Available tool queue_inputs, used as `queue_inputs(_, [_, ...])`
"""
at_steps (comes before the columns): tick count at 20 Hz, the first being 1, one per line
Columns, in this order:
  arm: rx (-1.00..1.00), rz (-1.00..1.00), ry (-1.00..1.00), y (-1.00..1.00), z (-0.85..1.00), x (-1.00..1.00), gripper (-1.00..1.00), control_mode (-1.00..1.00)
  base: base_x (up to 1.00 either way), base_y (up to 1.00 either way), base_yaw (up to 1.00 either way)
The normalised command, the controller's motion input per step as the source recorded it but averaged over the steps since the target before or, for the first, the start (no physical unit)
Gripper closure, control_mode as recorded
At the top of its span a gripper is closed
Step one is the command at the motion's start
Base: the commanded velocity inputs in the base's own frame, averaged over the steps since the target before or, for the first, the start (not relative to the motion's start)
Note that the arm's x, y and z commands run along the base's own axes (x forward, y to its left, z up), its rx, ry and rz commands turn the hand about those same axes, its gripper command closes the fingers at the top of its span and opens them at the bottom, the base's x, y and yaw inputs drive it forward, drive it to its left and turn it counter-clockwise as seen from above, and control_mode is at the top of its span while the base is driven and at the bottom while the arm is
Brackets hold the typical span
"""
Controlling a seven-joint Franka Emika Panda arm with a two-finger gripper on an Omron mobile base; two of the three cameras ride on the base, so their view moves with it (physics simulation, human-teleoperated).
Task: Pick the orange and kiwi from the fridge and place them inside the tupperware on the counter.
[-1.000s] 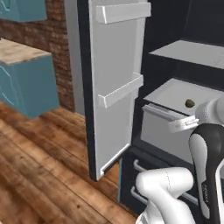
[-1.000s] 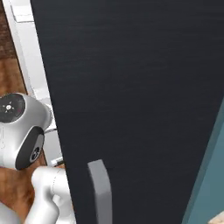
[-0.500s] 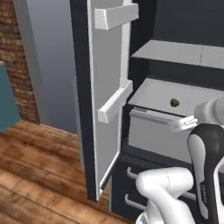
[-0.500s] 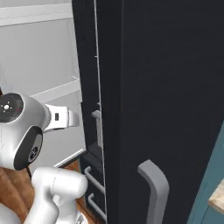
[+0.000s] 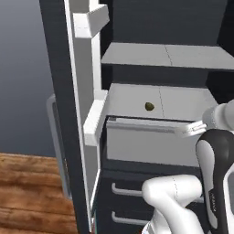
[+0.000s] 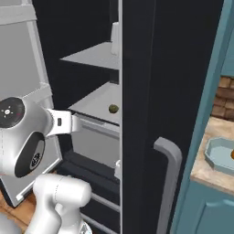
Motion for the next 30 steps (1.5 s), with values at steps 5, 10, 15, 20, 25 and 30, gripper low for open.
queue_inputs(5, [0.00,0.00,0.00,0.00,0.00,0.00,-1.00,1.00,0.23,0.38,-0.53])
queue_inputs(10, [0.00,0.00,0.00,0.00,0.00,0.00,-1.00,1.00,0.31,0.44,-0.52])
queue_inputs(15, [0.00,0.00,0.00,0.00,0.00,0.00,-1.00,1.00,0.34,0.21,-0.33])
queue_inputs(20, [0.00,0.01,0.08,0.04,-0.26,0.52,-1.00,-1.00,0.00,0.00,0.00])
queue_inputs(25, [0.00,0.03,0.05,0.37,-0.46,0.63,-1.00,-1.00,0.00,0.00,0.00])
queue_inputs(30, [0.04,0.00,0.00,0.57,-0.48,0.74,-1.00,-1.00,0.00,0.00,0.00])
